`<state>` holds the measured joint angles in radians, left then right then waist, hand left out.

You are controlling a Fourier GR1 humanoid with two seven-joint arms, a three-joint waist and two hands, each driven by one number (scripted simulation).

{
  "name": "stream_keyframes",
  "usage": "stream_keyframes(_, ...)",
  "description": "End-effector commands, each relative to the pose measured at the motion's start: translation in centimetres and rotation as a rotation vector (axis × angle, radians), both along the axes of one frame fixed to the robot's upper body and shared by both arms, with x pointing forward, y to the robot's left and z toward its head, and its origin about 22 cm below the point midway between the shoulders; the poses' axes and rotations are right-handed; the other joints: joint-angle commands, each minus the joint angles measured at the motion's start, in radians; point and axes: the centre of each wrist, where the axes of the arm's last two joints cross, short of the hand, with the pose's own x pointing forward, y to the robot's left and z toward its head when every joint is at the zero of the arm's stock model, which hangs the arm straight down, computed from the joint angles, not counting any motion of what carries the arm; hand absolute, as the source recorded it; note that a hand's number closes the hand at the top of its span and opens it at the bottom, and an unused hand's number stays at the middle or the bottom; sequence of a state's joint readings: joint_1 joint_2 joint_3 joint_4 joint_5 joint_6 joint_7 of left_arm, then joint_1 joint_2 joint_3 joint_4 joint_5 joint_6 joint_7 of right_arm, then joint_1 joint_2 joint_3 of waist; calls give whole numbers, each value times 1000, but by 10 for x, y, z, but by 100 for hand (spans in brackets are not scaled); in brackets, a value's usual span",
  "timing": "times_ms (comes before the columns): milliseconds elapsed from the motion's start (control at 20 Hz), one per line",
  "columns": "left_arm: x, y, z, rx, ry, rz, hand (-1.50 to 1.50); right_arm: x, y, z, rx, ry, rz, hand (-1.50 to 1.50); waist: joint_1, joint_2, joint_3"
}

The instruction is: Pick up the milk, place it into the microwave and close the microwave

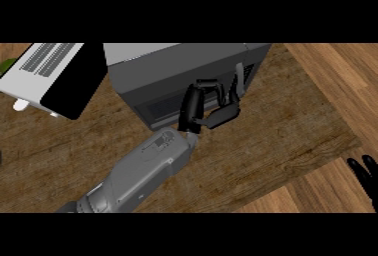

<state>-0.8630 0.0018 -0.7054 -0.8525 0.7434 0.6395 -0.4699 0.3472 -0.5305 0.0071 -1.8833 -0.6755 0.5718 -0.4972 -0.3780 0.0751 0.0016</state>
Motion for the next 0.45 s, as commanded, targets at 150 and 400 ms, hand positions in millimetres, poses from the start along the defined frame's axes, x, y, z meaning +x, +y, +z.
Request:
stream_keyframes(150, 19, -1, 13, 13, -9, 4, 150, -2, -4, 8, 5, -10, 41, -150, -11, 15, -2)
stream_keyframes(400, 20, -3, 16, 5, -10, 8, 150, -6, -6, 12, 9, -9, 54, -150, -27, 12, 0)
